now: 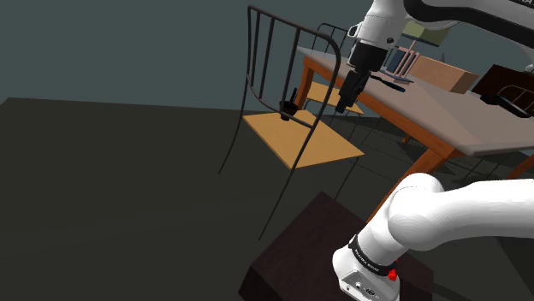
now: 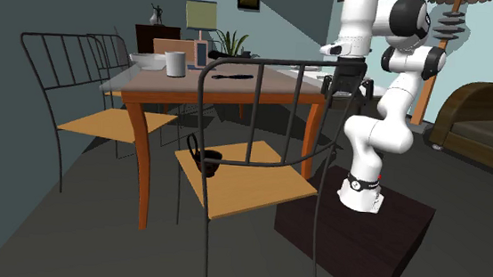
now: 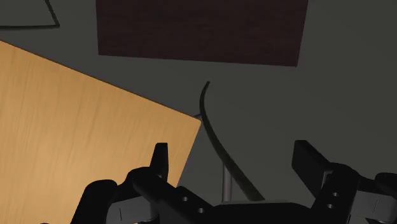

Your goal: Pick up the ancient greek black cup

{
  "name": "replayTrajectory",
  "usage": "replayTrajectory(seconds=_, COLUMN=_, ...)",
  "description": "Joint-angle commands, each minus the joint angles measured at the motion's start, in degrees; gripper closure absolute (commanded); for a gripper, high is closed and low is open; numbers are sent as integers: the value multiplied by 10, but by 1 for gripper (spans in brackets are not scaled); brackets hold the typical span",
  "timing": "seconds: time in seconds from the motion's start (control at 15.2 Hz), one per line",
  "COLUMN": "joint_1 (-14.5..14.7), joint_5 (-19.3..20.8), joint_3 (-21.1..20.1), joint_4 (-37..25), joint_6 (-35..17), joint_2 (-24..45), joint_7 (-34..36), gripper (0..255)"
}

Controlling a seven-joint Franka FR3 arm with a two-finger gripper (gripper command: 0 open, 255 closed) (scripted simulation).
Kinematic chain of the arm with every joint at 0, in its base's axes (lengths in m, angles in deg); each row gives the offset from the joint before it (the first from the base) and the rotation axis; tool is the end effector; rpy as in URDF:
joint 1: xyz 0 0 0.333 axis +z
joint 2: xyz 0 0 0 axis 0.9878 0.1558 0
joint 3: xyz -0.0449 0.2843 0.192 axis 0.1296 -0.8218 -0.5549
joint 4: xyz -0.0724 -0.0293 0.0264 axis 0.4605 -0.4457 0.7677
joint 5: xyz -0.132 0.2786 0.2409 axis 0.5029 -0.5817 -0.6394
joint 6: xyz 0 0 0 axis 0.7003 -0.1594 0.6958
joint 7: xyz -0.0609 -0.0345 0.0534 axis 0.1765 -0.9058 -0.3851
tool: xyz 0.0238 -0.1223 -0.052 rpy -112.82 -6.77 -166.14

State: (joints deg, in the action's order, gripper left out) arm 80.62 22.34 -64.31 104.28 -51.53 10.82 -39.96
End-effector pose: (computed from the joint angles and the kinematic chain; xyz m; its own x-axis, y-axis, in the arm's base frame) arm 0.2653 -0.0233 0.6108 0.9967 0.0655 -0.0478 0.0638 -0.9973 -0.0358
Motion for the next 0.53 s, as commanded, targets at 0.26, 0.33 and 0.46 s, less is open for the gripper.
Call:
replayTrajectory(seconds=0.26, joint_1=-3, joint_5=25, joint_3=52, joint_4=-6, joint_6=-45, joint_2=41, joint_7=-66, gripper=0)
replayTrajectory(seconds=0.33, joint_1=-3, joint_5=30, joint_3=65, joint_4=-9, joint_6=-56, joint_2=54, joint_7=-82, gripper=0)
replayTrajectory(seconds=0.46, joint_1=-3, joint_5=37, joint_3=90, joint_4=-18, joint_6=-78, joint_2=81, joint_7=-115, gripper=0)
